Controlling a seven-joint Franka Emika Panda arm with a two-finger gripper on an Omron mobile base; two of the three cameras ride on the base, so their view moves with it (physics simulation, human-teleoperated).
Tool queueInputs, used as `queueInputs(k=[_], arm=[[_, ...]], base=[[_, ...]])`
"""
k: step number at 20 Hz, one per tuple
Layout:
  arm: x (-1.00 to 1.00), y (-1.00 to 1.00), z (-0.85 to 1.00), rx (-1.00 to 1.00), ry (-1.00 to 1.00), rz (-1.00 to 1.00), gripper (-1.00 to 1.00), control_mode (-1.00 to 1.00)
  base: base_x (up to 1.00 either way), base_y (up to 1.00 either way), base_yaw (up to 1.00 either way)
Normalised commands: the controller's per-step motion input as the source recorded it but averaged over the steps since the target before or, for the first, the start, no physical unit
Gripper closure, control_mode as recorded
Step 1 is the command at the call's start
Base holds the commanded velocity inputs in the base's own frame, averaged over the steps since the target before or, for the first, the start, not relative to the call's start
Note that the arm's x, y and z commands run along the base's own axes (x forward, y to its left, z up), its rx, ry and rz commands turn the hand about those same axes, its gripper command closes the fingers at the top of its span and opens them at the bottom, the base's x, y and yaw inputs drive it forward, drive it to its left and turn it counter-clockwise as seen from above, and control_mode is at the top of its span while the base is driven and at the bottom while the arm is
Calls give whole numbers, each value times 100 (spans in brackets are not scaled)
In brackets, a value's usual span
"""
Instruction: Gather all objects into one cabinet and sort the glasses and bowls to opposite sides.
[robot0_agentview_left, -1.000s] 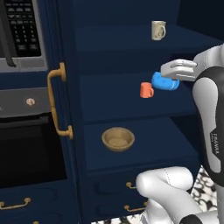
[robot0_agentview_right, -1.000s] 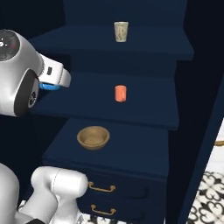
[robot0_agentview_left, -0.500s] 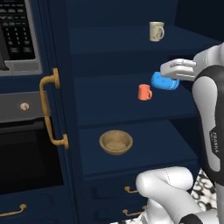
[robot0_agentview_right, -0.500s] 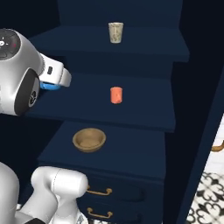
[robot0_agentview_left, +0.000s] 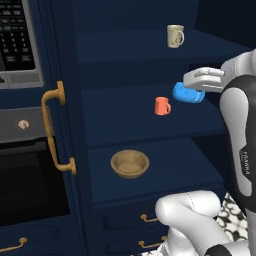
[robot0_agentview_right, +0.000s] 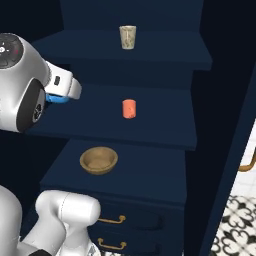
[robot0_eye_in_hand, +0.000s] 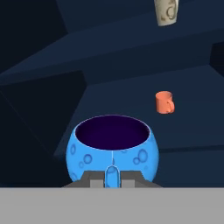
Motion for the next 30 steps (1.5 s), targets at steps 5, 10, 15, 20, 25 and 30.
queueInputs(k=[5,10,15,20,25,30], arm=[[0,0,0,0,0,0,100,100],[0,0,0,0,0,0,100,100],[0,0,64,0,0,3,100,-100],[17,0,68,0,0,4,100,-100],[44,21,21,-6,-3,0,100,-100],[23,32,-1,-6,-1,5,100,-100]], base=[[29,0,-1],[22,0,0],[0,0,0],[0,0,0],[0,0,0],[0,0,0]])
